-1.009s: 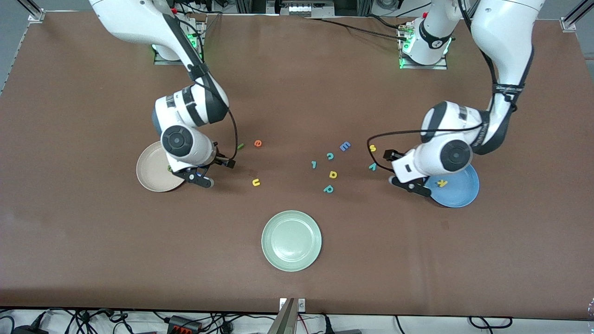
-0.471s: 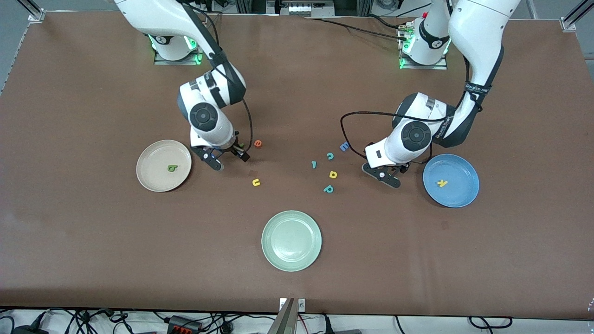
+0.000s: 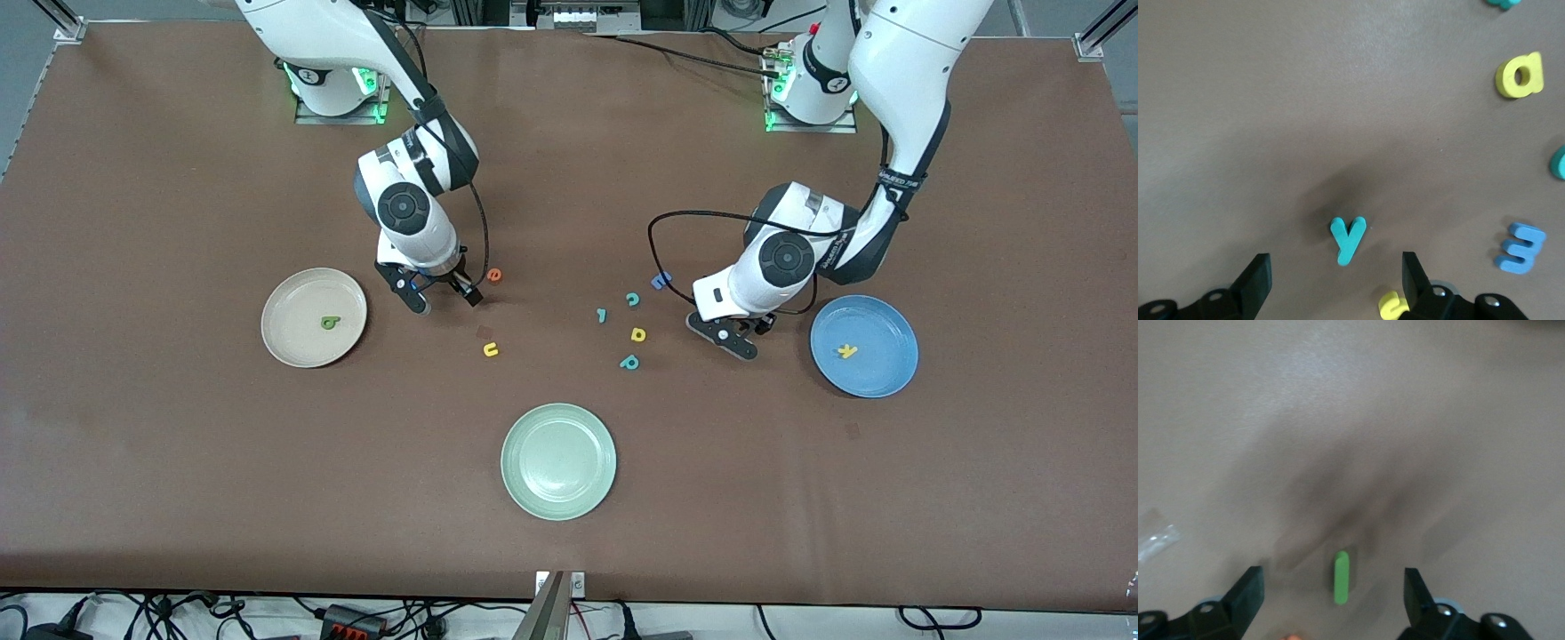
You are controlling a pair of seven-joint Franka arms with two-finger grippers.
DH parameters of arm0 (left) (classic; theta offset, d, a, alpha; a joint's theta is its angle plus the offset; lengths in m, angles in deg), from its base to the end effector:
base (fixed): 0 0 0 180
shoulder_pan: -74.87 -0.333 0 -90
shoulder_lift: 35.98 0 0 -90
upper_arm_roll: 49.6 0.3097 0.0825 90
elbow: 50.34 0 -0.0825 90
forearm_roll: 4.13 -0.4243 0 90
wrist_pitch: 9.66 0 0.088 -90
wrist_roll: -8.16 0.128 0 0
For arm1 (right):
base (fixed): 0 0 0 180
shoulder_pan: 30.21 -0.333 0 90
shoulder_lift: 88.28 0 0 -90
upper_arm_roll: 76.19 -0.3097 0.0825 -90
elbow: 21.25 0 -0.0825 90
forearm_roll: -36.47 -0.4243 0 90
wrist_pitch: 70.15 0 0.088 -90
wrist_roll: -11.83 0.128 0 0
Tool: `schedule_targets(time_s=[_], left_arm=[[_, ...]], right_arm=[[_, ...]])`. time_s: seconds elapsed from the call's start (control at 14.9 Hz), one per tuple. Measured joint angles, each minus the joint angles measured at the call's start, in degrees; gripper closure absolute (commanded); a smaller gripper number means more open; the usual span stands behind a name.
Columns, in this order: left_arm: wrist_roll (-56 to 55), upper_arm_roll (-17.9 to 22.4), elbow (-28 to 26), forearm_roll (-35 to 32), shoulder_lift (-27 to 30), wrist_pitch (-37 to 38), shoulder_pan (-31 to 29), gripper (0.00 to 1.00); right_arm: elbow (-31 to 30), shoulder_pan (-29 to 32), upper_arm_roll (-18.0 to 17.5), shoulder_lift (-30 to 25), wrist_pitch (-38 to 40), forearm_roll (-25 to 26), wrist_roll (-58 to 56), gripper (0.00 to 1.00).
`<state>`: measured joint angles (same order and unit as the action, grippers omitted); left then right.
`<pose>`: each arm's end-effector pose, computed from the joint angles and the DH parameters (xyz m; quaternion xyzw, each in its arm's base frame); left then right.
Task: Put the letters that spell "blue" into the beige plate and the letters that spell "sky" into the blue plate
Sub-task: 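Grasp the green stick with the right gripper while the left gripper grasps the y, then drop the stick on the white plate while the left gripper drops the y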
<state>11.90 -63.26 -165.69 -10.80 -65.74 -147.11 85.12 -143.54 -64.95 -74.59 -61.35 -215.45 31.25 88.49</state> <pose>0.5555 -0.2494 0.1301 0.9606 -0.2708 -0.0606 0.0124 0.4869 0.3168 0.1158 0.9137 -0.4046 -0.0344 0.0172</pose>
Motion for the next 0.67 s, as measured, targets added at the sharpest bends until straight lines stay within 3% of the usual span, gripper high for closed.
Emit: schedule_targets(time_s=[0.13, 0.34, 0.54, 0.67], left_arm=[[-0.1, 0.0, -0.1, -2.6, -0.6, -0.4, 0.1, 0.18], [-0.1, 0.0, -0.1, -3.5, -0.8, -0.5, 0.8, 0.22], [-0.2, 0.0, -0.1, -3.5, -1.1, -0.6, 2.4, 0.31], [-0.2, 0.0, -0.1, -4.7, -1.5, -1.1, 2.5, 0.34]], right_arm=[[-0.7, 0.0, 0.0, 0.2, -1.1, 0.0, 0.6, 0.29], [-0.7, 0.0, 0.0, 0.2, -1.5, 0.0, 1.6, 0.35], [-0.7, 0.0, 0.0, 0.2, -1.7, 0.0, 1.8, 0.6], [-0.6, 0.0, 0.0, 0.1, -2.0, 0.0, 1.8, 0.84]])
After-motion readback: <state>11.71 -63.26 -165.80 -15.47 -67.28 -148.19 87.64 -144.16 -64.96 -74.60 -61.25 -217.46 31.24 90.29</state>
